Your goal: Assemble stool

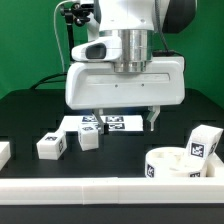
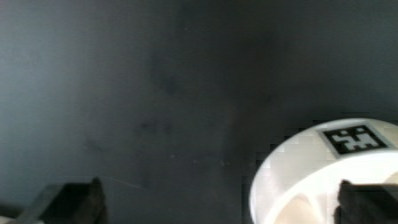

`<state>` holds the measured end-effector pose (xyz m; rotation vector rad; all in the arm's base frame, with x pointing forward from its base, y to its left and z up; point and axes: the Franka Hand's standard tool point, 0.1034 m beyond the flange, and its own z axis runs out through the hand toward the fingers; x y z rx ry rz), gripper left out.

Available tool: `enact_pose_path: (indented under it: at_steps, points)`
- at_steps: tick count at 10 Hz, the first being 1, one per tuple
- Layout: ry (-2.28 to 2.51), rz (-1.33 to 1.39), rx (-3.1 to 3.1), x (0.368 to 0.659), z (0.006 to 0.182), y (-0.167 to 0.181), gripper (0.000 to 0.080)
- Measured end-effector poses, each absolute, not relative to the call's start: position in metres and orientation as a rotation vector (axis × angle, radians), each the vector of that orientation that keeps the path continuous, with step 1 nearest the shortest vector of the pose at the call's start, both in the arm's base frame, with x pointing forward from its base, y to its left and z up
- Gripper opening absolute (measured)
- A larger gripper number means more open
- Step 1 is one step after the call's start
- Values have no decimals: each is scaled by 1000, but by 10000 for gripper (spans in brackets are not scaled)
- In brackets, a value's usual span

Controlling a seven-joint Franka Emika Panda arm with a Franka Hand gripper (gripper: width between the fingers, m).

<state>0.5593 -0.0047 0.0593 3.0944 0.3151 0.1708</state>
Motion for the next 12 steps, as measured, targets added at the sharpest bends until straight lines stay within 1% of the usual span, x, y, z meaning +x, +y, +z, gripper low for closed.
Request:
enact_pose_path:
  at_steps: [2, 5, 8, 10, 12]
  points:
    - [277, 162, 3080, 541, 52, -28, 649]
    - [314, 129, 3069, 533, 46, -71, 649]
    - [297, 112, 3075, 532, 45, -70, 649]
    - [263, -115, 3126, 525, 43, -58, 649]
    - [135, -333, 3112, 516, 37, -53, 649]
